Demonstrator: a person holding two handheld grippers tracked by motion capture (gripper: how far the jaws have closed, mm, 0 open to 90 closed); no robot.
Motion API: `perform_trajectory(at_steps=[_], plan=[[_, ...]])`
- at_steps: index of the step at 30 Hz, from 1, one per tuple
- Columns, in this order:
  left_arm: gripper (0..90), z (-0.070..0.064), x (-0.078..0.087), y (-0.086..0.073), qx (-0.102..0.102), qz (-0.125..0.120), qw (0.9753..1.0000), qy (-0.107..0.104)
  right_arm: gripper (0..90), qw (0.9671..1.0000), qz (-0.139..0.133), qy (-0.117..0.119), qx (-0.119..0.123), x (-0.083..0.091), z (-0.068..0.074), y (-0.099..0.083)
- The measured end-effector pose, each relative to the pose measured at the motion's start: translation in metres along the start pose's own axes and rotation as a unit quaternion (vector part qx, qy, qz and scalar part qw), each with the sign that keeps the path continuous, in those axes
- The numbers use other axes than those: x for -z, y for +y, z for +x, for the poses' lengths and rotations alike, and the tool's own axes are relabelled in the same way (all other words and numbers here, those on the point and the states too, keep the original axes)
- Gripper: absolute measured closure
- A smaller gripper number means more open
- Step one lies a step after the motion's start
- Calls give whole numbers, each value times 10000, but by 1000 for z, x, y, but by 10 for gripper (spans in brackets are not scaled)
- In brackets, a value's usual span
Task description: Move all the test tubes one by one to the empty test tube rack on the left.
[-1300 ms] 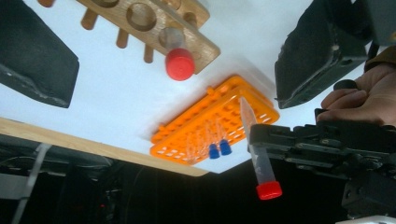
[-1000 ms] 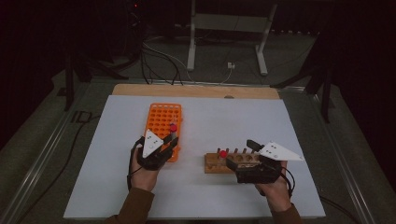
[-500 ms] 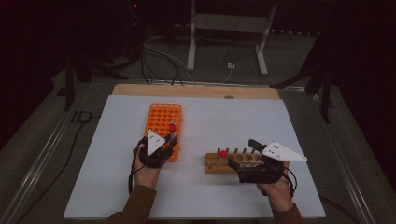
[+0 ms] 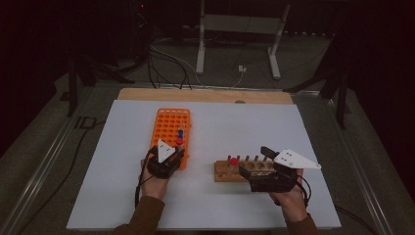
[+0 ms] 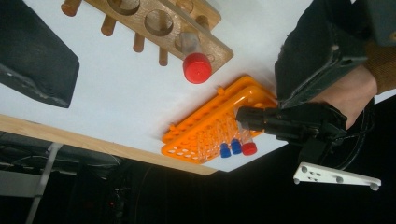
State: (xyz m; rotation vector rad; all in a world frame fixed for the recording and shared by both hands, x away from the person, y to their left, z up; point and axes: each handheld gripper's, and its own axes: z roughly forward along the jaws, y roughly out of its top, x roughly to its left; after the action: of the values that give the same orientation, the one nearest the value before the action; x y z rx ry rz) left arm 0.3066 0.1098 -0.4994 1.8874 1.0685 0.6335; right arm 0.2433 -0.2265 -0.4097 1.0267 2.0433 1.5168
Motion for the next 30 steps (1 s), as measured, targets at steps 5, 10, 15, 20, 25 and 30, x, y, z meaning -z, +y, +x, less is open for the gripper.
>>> perform_trajectory(at_steps=[5, 10, 15, 20, 25, 30], plan=[[755, 0, -1, -1, 3, 31, 10000, 7, 1, 10000, 39, -8, -21, -1, -2, -1], [752, 0, 0, -1, 23, 47, 10000, -26, 1, 10000, 77, 3, -56, -3, -4, -3], [715, 1, 1, -1, 91, 60, 9999, -41, 1, 9998, 161, 17, -80, -8, -5, -7], [651, 1, 4, -1, 77, 87, 9999, -22, 2, 9997, 256, -31, -50, -13, -6, -11], [519, -1, 12, 1, 48, 13, 10000, -71, 29, 9995, 326, -8, -54, -19, -5, -15], [342, -4, 20, 2, 103, -138, 9997, -154, 50, 9994, 333, 66, 31, -23, 0, -16]])
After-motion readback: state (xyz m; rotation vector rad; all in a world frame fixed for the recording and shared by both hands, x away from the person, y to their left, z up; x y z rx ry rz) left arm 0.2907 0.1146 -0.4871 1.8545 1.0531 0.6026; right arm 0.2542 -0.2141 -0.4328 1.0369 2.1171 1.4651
